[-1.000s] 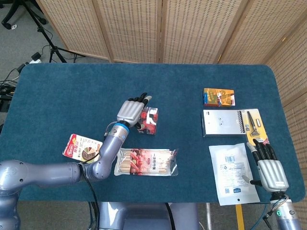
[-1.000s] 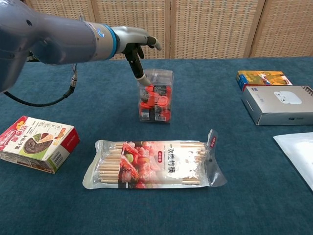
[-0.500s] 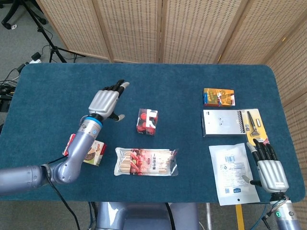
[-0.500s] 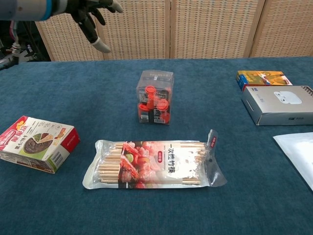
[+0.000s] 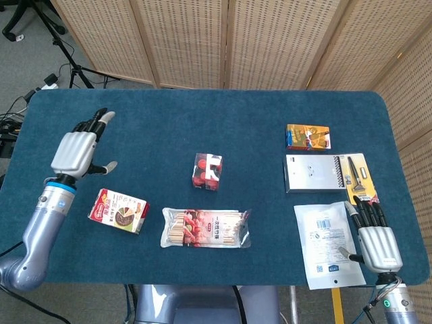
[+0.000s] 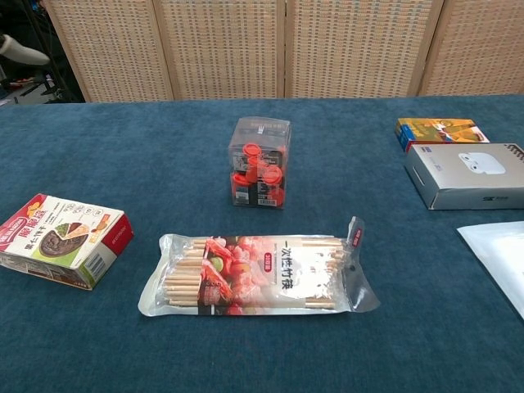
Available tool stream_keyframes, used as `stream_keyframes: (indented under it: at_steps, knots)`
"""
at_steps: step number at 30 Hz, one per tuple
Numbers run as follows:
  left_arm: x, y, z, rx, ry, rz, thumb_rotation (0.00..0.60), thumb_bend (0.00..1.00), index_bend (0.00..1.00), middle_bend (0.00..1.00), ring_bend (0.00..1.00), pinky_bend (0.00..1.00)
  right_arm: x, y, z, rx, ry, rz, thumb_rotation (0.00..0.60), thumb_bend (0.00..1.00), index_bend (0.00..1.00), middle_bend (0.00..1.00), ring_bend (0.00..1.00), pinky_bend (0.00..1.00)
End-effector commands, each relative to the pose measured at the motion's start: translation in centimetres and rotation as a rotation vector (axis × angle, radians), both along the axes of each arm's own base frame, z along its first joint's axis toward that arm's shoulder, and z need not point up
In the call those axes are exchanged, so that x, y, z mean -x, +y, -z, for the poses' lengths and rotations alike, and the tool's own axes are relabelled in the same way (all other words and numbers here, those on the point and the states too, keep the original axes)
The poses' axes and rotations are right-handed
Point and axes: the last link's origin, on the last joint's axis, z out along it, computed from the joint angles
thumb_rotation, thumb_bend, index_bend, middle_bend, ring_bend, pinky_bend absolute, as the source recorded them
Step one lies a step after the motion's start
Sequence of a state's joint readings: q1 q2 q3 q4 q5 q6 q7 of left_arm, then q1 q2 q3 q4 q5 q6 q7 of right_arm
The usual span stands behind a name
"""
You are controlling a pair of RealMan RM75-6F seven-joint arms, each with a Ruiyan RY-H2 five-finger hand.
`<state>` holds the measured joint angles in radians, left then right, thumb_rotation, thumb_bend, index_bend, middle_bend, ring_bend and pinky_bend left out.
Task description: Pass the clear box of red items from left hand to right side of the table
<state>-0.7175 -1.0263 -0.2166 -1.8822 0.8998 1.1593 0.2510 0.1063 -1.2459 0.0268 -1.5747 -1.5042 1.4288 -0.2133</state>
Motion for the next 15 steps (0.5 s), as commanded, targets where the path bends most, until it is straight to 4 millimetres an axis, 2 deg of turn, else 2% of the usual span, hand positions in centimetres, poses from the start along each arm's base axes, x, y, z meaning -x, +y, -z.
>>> stream_keyframes:
  at_steps: [1, 5, 7, 8, 9, 13, 14, 15]
  knots:
    - [3.4, -3.2, -2.2, -0.071, -0.007, -0.006, 0.600, 0.21, 0.01, 0.00, 0.15, 0.17, -0.1, 0.0, 0.1, 0.001, 0.003, -0.002, 0.600, 0.08, 0.00, 0.00, 0.00, 0.00]
    - [5.4, -5.9, -3.5, -0.139, 0.013, 0.007, 0.600, 0.20, 0.00, 0.00, 0.14, 0.16, -0.2, 0.0, 0.1, 0.008, 0.011, -0.007, 0.600, 0.08, 0.00, 0.00, 0.00, 0.00]
    - [6.7, -7.6, -4.2, -0.166, 0.037, 0.004, 0.600, 0.20, 0.00, 0.00, 0.14, 0.16, -0.2, 0.0, 0.0, 0.014, 0.011, -0.007, 0.600, 0.08, 0.00, 0.00, 0.00, 0.00]
    - [7.9, -9.2, -4.5, -0.173, 0.046, -0.021, 0.600, 0.20, 0.00, 0.00, 0.14, 0.16, -0.2, 0.0, -0.1, 0.017, 0.012, -0.004, 0.600, 0.08, 0.00, 0.00, 0.00, 0.00]
    - [8.4, -10.3, -4.5, -0.168, 0.045, -0.025, 0.600, 0.20, 0.00, 0.00, 0.14, 0.16, -0.3, -0.1, 0.0, 0.018, 0.012, -0.002, 0.600, 0.08, 0.00, 0.00, 0.00, 0.00]
    - [9.9, -11.9, -4.1, -0.142, 0.050, -0.049, 0.600, 0.20, 0.00, 0.00, 0.14, 0.16, -0.6, -0.2, 0.0, 0.015, 0.023, -0.012, 0.600, 0.08, 0.00, 0.00, 0.00, 0.00]
    - [11.5, -13.5, -3.1, -0.107, 0.057, -0.094, 0.600, 0.20, 0.00, 0.00, 0.14, 0.16, -1.3, -0.4, -0.3, 0.019, 0.035, -0.040, 0.600, 0.08, 0.00, 0.00, 0.00, 0.00]
    - [11.9, -13.9, -2.9, -0.108, 0.056, -0.093, 0.600, 0.20, 0.00, 0.00, 0.14, 0.16, -1.5, -0.5, -0.5, 0.018, 0.037, -0.043, 0.600, 0.08, 0.00, 0.00, 0.00, 0.00]
